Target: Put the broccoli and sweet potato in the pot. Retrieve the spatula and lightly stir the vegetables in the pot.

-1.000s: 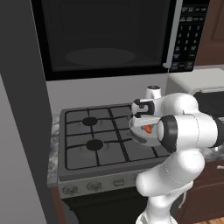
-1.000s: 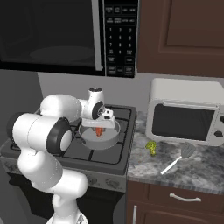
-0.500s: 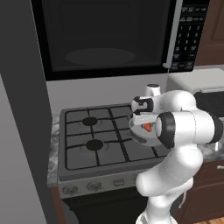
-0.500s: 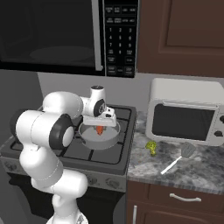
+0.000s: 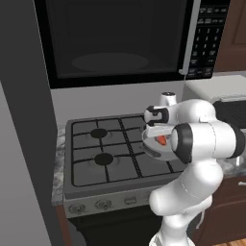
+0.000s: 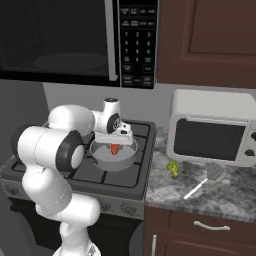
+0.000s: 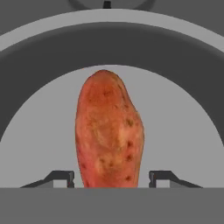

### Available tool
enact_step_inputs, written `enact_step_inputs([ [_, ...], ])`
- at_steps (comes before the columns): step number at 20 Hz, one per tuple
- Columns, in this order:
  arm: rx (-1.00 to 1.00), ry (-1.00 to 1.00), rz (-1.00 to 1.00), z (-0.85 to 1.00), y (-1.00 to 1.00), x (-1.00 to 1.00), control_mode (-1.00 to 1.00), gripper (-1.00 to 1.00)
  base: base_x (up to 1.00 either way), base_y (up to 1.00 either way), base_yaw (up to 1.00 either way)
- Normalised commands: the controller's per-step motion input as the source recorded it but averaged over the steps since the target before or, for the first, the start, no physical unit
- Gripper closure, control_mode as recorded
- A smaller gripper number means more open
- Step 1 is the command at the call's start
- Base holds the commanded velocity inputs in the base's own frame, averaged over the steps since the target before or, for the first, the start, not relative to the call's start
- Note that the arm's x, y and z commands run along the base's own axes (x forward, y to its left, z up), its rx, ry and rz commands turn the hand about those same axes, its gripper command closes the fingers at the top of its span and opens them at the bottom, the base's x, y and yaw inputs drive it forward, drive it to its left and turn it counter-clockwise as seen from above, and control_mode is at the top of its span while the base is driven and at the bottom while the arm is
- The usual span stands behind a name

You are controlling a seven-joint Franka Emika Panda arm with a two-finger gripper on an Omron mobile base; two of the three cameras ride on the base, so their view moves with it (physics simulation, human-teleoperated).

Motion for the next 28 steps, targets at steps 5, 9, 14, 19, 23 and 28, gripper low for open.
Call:
enact_step_inputs([
  [5, 0.00, 0.00, 0.00, 0.20, 0.00, -0.25, -1.00, -1.00, 0.00, 0.00, 0.00],
  [9, 0.00, -0.07, 0.00, 0.46, 0.00, -0.31, -1.00, -1.00, 0.00, 0.00, 0.00],
  [14, 0.00, -0.06, 0.00, 0.19, -0.17, -0.66, -1.00, -1.00, 0.00, 0.00, 0.00],
  [19, 0.04, -0.04, 0.00, 0.02, -0.66, -0.51, -1.00, -1.00, 0.00, 0.00, 0.00],
  [23, 0.06, 0.00, 0.00, 0.18, -0.95, -0.14, -1.00, -1.00, 0.00, 0.00, 0.00],
  [28, 0.10, 0.00, 0.00, 0.16, -1.00, 0.00, -1.00, -1.00, 0.00, 0.00, 0.00],
])
